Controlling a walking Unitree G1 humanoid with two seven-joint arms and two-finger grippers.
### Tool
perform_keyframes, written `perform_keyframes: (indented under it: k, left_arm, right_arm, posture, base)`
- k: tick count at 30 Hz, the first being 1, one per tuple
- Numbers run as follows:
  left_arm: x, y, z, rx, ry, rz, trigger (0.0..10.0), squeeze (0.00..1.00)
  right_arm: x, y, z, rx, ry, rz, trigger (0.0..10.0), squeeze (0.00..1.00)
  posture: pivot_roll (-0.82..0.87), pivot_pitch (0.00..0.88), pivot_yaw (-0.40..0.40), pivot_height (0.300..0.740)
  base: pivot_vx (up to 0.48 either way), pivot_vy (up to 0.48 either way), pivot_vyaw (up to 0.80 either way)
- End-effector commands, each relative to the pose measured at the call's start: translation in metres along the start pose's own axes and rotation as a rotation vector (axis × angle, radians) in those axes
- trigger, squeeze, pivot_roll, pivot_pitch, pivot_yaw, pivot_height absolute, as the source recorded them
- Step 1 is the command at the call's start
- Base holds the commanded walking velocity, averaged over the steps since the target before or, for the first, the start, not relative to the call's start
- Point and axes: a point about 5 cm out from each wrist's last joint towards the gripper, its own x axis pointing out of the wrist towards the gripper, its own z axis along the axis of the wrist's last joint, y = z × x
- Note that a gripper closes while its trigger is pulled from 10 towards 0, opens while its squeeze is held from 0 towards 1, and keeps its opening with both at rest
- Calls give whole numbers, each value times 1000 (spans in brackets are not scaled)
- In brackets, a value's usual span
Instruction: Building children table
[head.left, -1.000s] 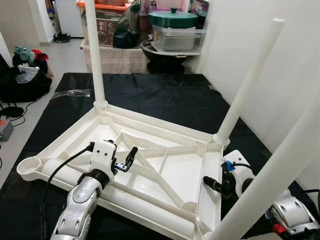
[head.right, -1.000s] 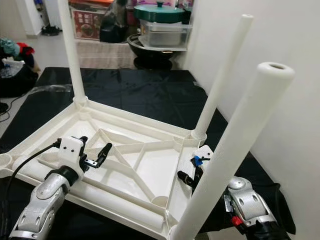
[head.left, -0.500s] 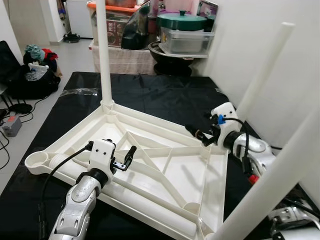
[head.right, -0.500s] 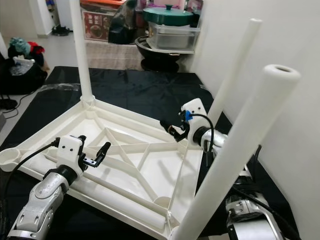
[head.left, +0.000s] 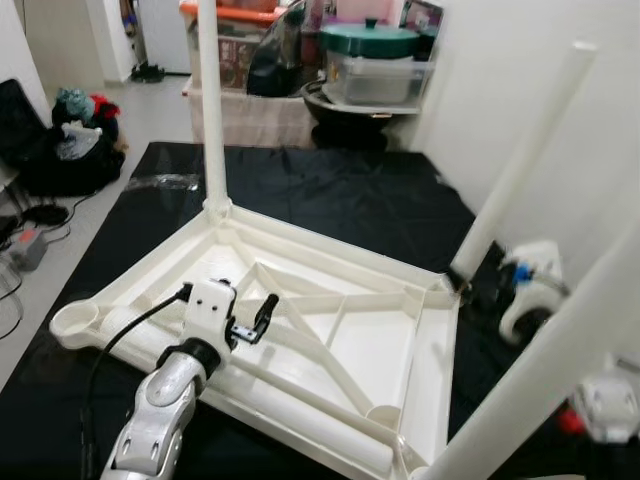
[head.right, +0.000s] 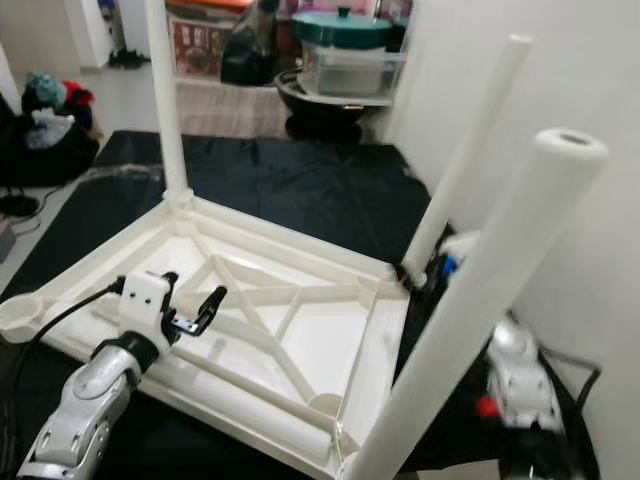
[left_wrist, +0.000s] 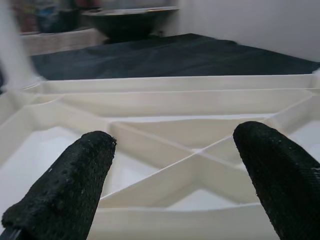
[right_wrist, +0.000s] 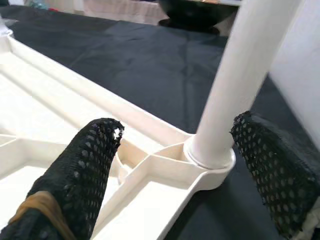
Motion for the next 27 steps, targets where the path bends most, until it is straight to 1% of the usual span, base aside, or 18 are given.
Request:
perform_keyframes:
  k: [1, 2, 3, 5, 6, 7, 10, 11, 12, 13, 17, 24, 27]
  left_arm:
    - [0, -2, 1, -15, -4, -2, 10000, 0]
    - [0, -1, 2, -20, -17, 2, 10000, 0]
    - [0, 0, 6, -15, -42, 6, 10000, 0]
    - [0, 1, 8, -10, -51, 6, 10000, 0]
    - [0, 1, 8, -10, -51, 6, 10000, 0]
    - [0, 0, 9, -4, -64, 3, 10000, 0]
    - [-1, 0, 11, 0, -71, 0, 10000, 0]
    - [-1, 0, 12, 3, -80, 0, 10000, 0]
    - [-1, 0, 12, 3, -80, 0, 10000, 0]
    - [-2, 1, 14, -4, -90, 3, 10000, 0]
    - [-1, 2, 16, -16, -102, 4, 10000, 0]
    - [-1, 2, 16, -17, -106, -3, 10000, 0]
    - [-1, 2, 16, -20, -108, -5, 10000, 0]
  right_arm:
    - [-2, 11, 6, 12, -40, -3, 10000, 0]
    - [-2, 19, 6, 36, -63, -24, 10000, 0]
    - [2, 28, 8, 74, -102, -76, 10000, 0]
    - [3, 31, 9, 84, -115, -95, 10000, 0]
    - [3, 31, 9, 84, -115, -95, 10000, 0]
    - [5, 31, 9, 88, -121, -132, 10000, 0]
    - [5, 31, 8, 90, -124, -157, 10000, 0]
    - [4, 30, 8, 100, -126, -192, 10000, 0]
    - [4, 30, 8, 100, -126, -192, 10000, 0]
    - [2, 30, 8, 125, -132, -219, 10000, 0]
    - [-2, 27, 10, 129, -143, -282, 10000, 0]
    - [-3, 27, 12, 135, -148, -319, 10000, 0]
    - [-2, 27, 11, 149, -155, -352, 10000, 0]
  posture:
    - [50, 0, -94, 740]
    - [51, 0, -94, 740]
    - [54, 0, -93, 740]
    - [56, 0, -95, 740]
    - [56, 0, -95, 740]
    - [63, 0, -99, 740]
    - [63, 0, -99, 740]
    - [69, 0, -103, 740]
    - [69, 0, -103, 740]
    - [69, 0, -103, 740]
    - [65, 0, -98, 740]
    - [67, 0, -95, 740]
    - [72, 0, -98, 740]
  base:
    - [0, 0, 0]
    - [0, 0, 0]
    - [0, 0, 0]
    - [0, 0, 0]
    - [0, 0, 0]
    - [0, 0, 0]
    - [0, 0, 0]
    - [0, 0, 0]
    - [0, 0, 0]
    - [0, 0, 0]
    - [0, 0, 0]
    - [0, 0, 0]
    - [-284, 0, 0]
